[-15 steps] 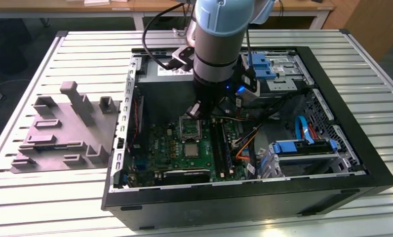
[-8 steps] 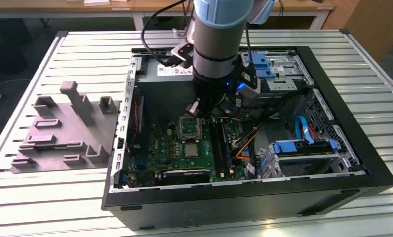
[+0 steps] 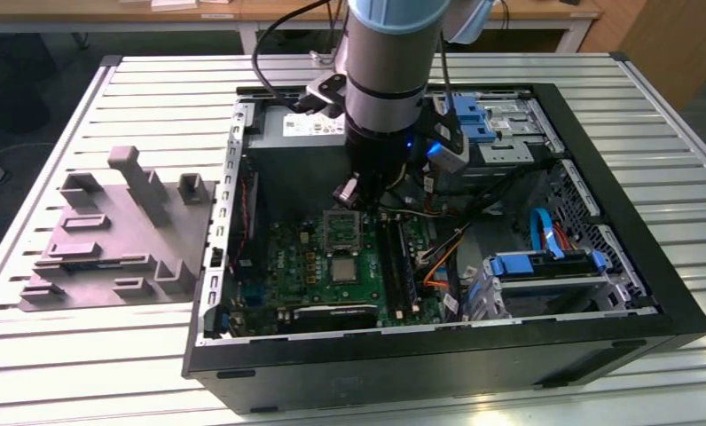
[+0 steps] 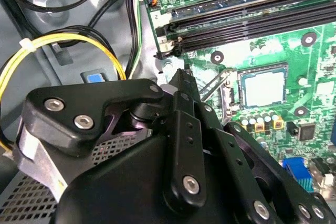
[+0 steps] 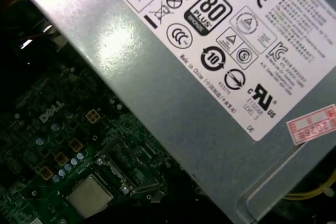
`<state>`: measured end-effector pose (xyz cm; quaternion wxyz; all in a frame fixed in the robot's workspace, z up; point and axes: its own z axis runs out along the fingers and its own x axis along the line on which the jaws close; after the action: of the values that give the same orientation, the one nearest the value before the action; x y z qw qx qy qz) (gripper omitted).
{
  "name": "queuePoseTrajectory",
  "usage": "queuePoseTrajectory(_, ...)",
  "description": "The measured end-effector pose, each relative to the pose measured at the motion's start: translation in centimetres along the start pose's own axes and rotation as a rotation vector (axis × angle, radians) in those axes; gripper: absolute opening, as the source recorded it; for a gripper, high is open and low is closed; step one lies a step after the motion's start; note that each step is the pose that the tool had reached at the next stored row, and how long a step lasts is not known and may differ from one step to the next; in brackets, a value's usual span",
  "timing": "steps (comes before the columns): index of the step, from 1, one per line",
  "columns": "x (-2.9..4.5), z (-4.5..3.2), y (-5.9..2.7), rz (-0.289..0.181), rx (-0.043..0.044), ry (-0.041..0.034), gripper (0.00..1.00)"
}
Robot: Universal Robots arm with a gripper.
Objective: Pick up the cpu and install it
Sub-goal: 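Close the cpu cover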
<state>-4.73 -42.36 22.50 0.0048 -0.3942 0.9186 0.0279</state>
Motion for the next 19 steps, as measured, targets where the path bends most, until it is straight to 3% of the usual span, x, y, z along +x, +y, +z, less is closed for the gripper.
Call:
queuePoseTrajectory(8, 0.17, -0.62, 0.24, -0.015, 0.0007, 0.0018, 0.11)
queuePoseTrajectory(19, 0.20, -0.66, 0.27, -0.021, 0.0007, 0.0022, 0.11)
